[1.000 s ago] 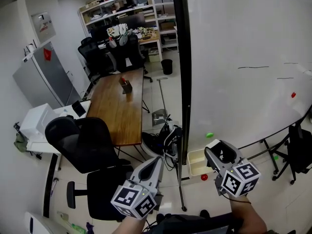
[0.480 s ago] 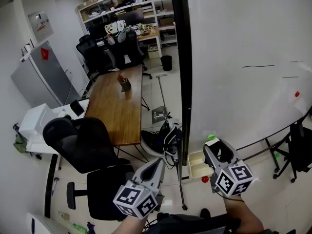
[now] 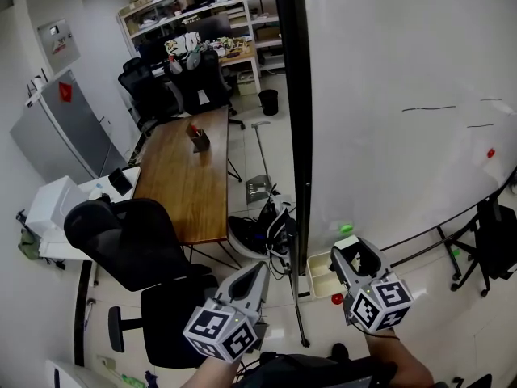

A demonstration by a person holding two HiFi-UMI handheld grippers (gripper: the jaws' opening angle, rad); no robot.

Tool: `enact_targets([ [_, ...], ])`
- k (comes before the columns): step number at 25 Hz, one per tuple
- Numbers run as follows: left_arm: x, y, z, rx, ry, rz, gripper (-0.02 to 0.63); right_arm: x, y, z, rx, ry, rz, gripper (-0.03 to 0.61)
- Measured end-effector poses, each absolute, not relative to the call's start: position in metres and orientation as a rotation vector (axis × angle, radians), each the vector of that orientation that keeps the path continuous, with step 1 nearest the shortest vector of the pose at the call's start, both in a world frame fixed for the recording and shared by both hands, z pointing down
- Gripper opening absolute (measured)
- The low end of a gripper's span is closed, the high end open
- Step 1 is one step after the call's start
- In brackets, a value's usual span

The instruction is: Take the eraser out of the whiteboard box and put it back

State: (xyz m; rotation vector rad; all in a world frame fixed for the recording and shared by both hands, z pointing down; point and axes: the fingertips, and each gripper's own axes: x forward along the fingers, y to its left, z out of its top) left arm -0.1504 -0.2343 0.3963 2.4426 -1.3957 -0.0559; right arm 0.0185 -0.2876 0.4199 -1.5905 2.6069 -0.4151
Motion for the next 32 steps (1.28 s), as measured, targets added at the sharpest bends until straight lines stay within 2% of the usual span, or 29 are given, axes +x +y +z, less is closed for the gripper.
enact_targets([
  [14,-0.144,-0.247,0.4,2.447,-1.423,-0.067,0.025,0.021,-0.279,0.449,-1.657,2.75,-0.544,0.272],
  [32,-0.141,-0.276,0.482,2.303,-1.528,0.098,0.026,0.015,-0.292,0.497,-1.695,2.912,-0.737,0.27],
])
